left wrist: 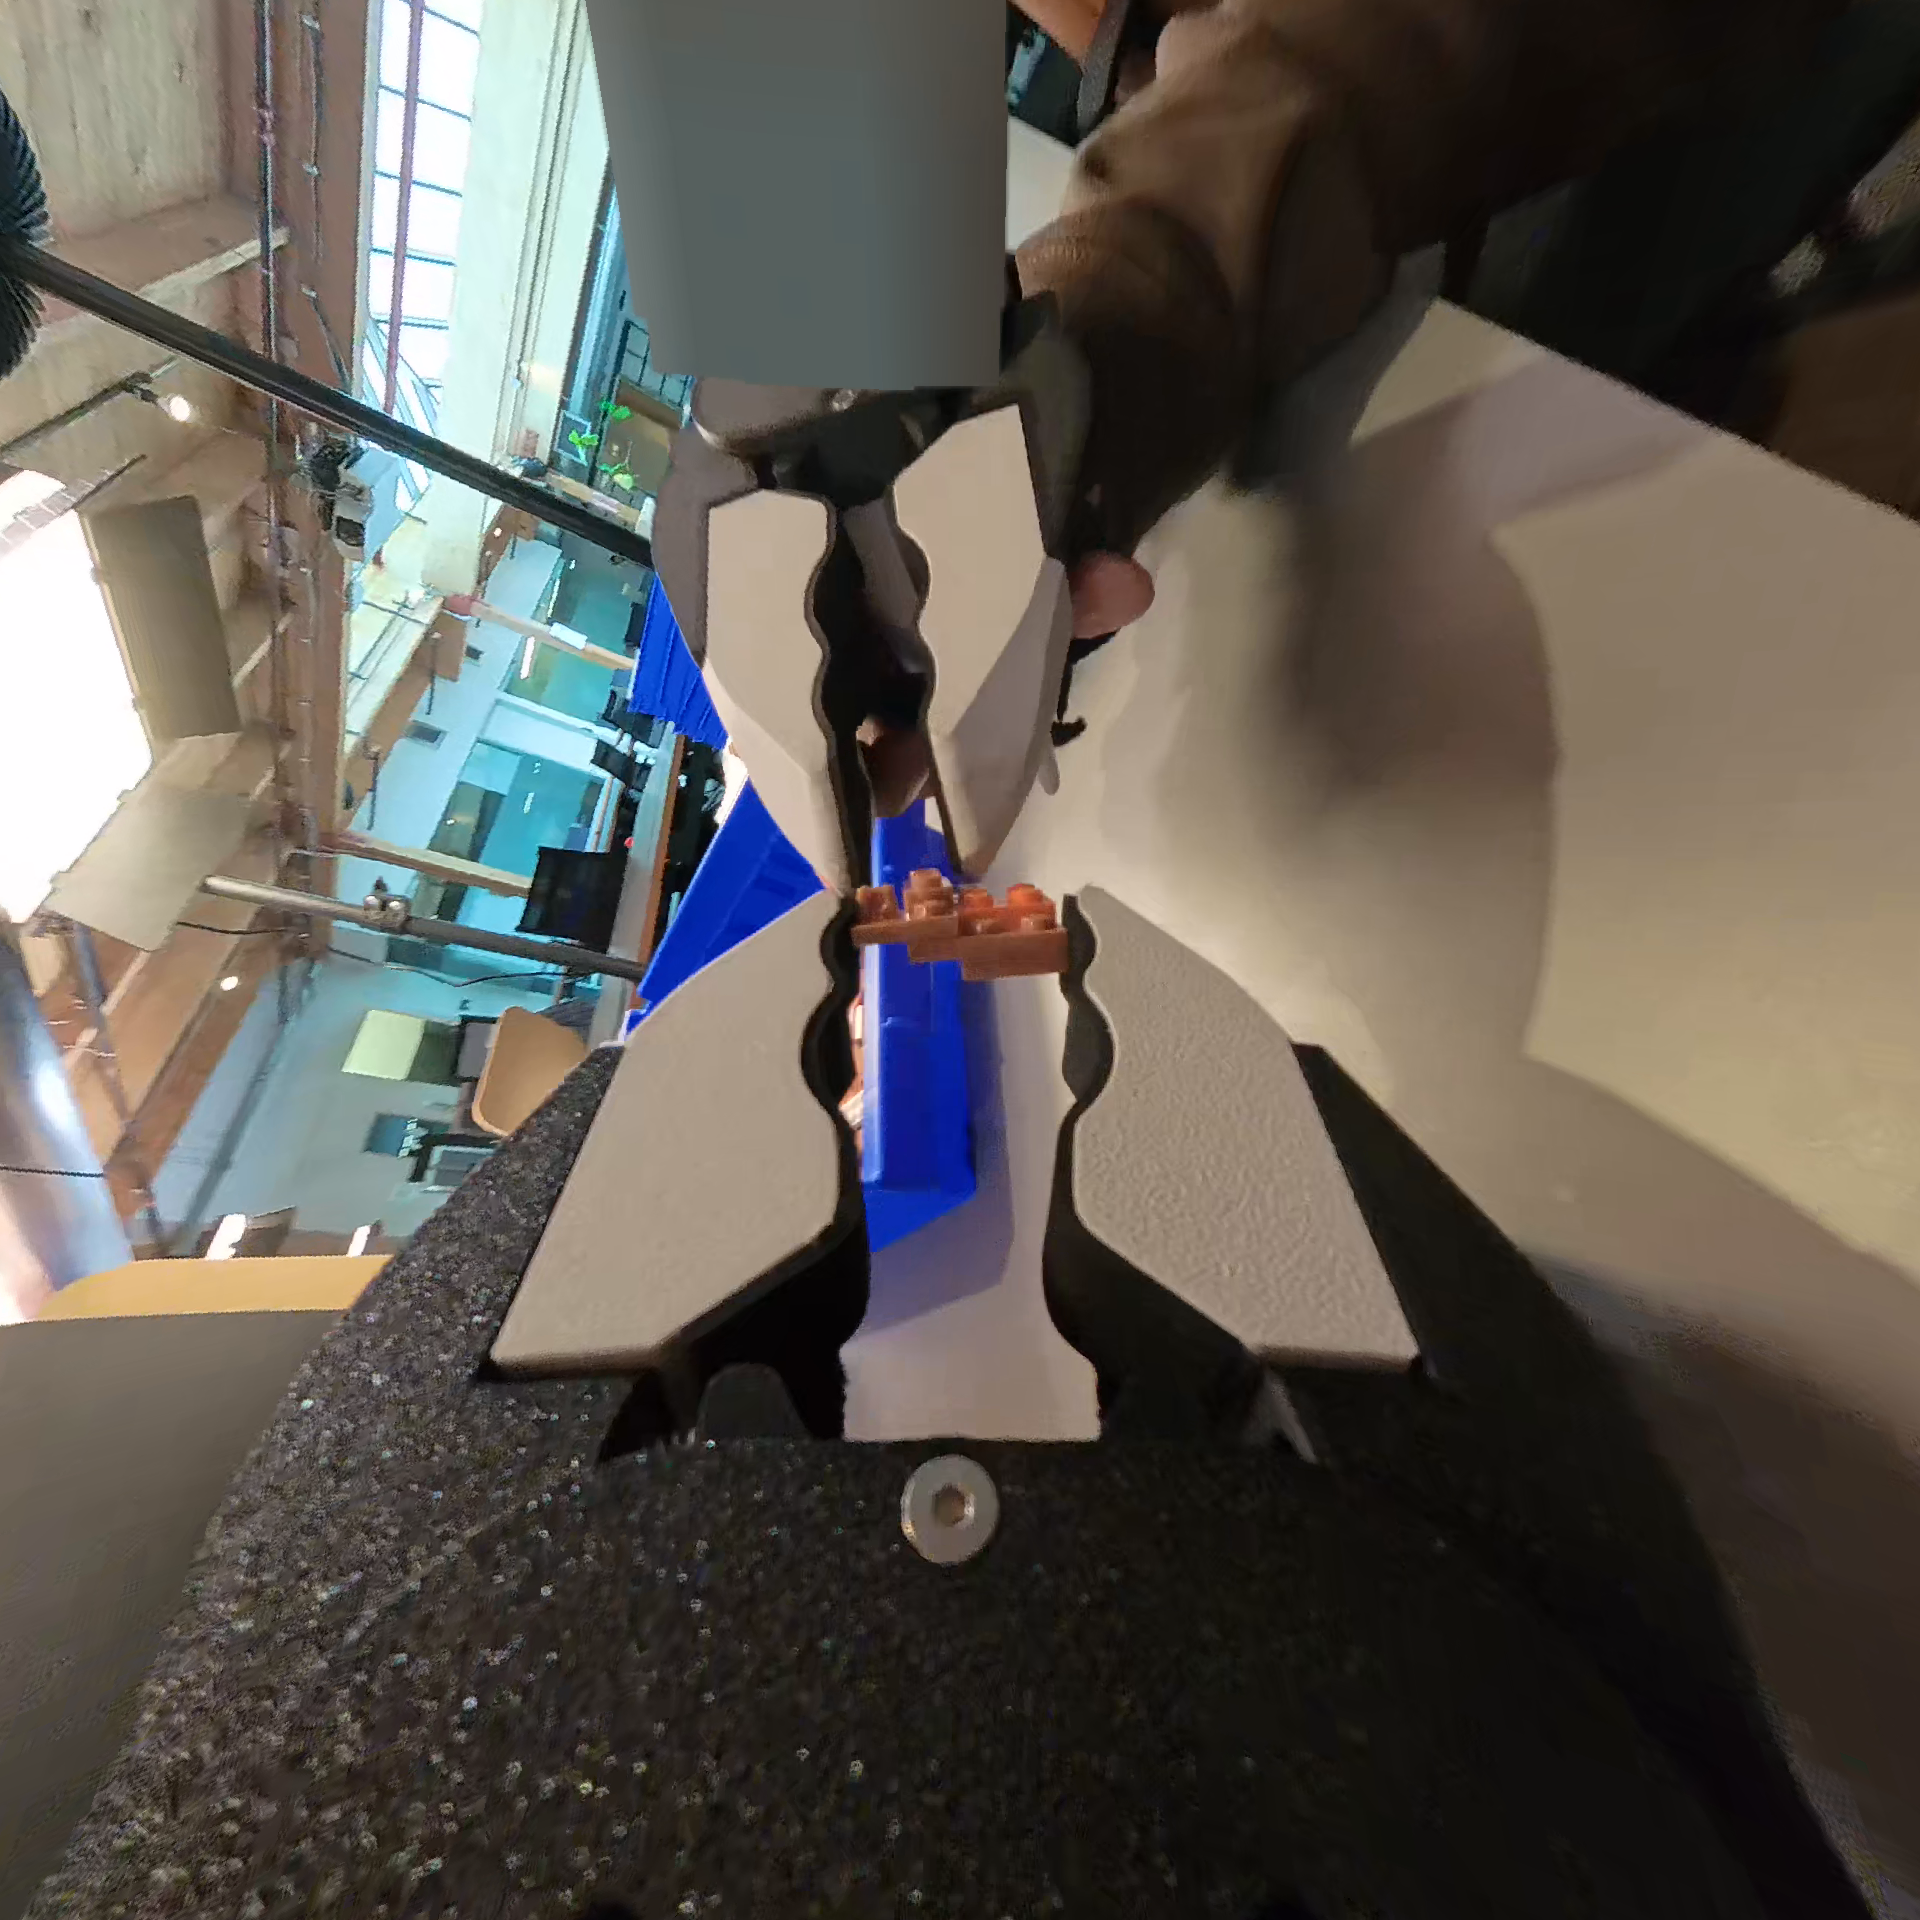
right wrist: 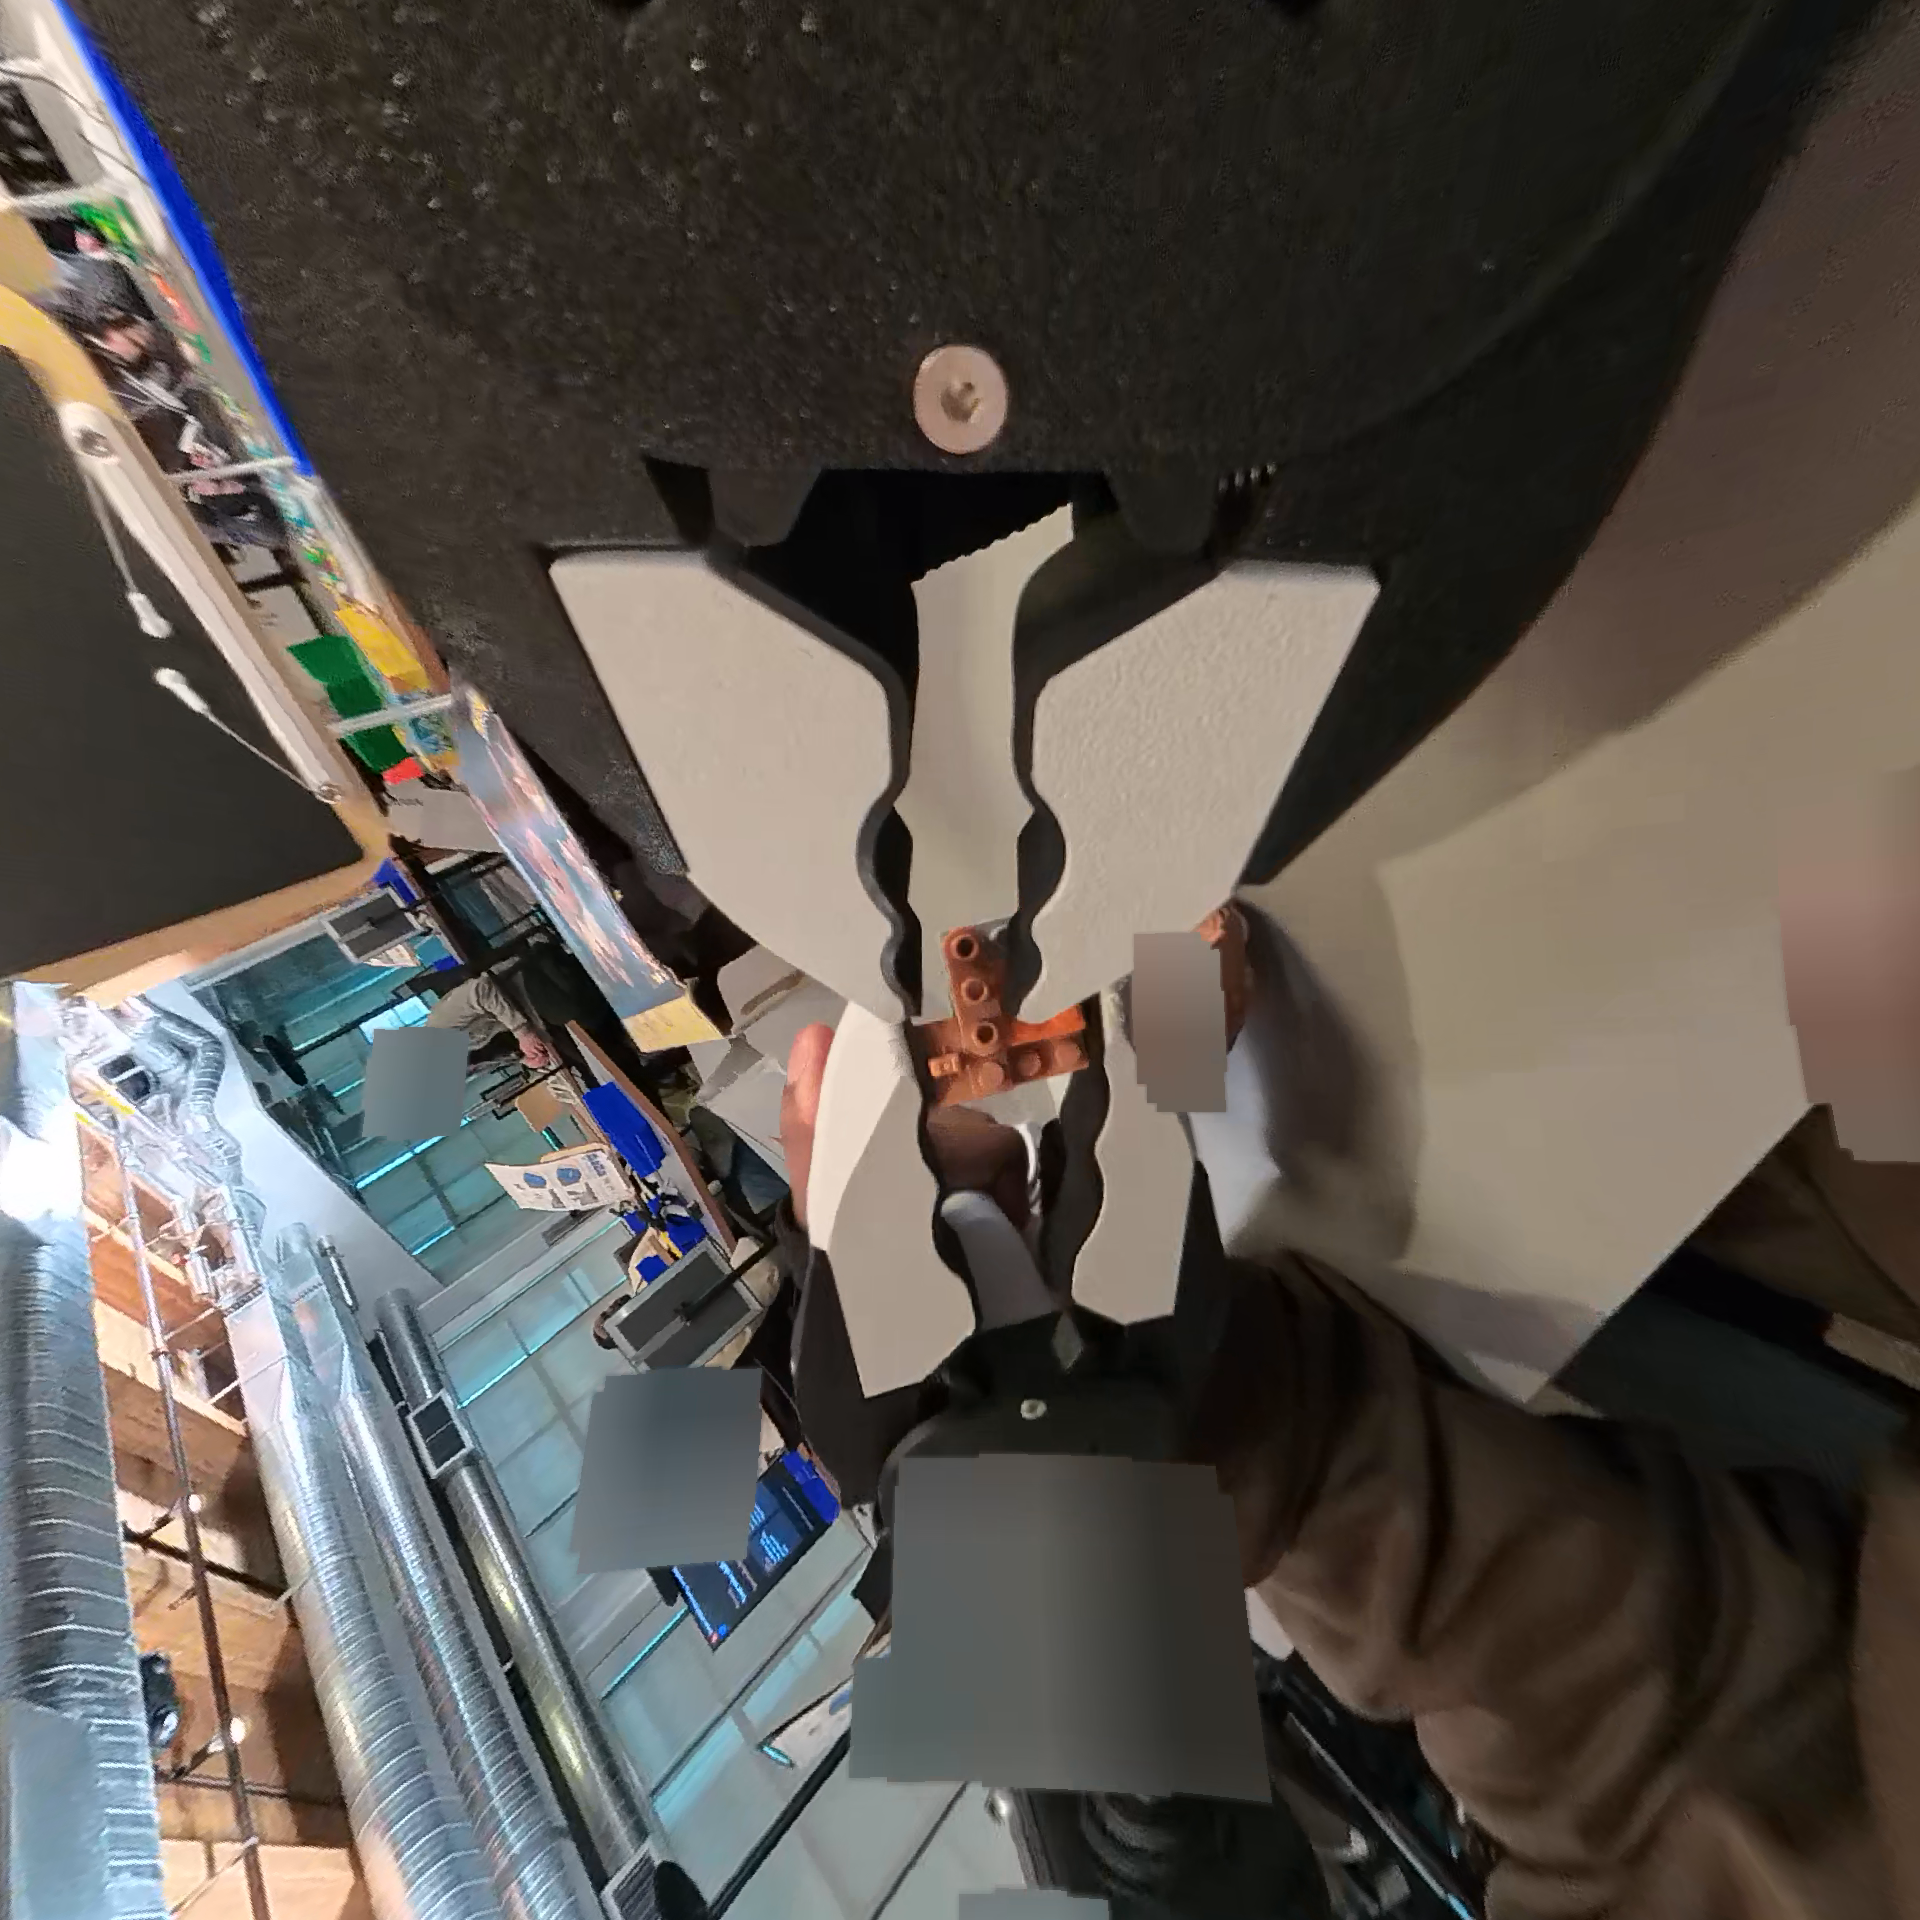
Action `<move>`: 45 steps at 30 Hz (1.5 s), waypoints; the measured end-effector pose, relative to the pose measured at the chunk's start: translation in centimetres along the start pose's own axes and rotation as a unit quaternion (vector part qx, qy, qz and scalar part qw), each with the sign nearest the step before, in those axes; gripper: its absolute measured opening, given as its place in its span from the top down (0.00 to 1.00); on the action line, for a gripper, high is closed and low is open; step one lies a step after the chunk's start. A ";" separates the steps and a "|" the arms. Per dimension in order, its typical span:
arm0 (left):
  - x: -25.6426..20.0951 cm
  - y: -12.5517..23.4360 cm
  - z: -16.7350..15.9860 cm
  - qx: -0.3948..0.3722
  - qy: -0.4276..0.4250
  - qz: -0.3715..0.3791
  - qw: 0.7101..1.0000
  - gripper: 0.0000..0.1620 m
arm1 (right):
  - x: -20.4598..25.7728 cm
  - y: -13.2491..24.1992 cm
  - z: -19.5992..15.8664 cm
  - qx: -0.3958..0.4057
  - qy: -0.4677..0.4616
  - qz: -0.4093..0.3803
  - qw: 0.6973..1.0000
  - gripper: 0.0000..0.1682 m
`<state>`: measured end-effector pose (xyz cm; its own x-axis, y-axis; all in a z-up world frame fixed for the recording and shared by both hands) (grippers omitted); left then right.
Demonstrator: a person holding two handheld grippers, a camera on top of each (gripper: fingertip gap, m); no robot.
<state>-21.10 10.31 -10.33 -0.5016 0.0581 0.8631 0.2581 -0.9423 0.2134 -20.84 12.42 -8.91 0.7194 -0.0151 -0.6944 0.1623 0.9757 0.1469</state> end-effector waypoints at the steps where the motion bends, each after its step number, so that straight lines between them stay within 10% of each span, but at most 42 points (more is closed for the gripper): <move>1: 0.0 0.0 -0.2 0.008 -0.014 0.005 1.000 0.77 | 0.0 0.0 -0.1 0.008 0.008 -0.002 1.000 0.92; 45: 0.6 0.2 0.8 -0.003 -0.028 0.030 0.999 0.78 | -0.1 -0.2 -0.2 0.066 0.079 -0.028 0.994 0.96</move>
<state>-20.71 10.40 -9.44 -0.4378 0.0208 0.8988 0.2803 -0.9467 0.1584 -21.07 12.32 -8.98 0.5929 -0.0245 -0.8049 0.2940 0.9371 0.1880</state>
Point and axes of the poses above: each gripper's, where its closed fingertips meet, y back along the fingers, z out of its top, x = y × z across the jaws, the point moved 2 cm from there along y, back along the fingers, and after that the axes turned 2 degrees about z, right-handed, at the moved point
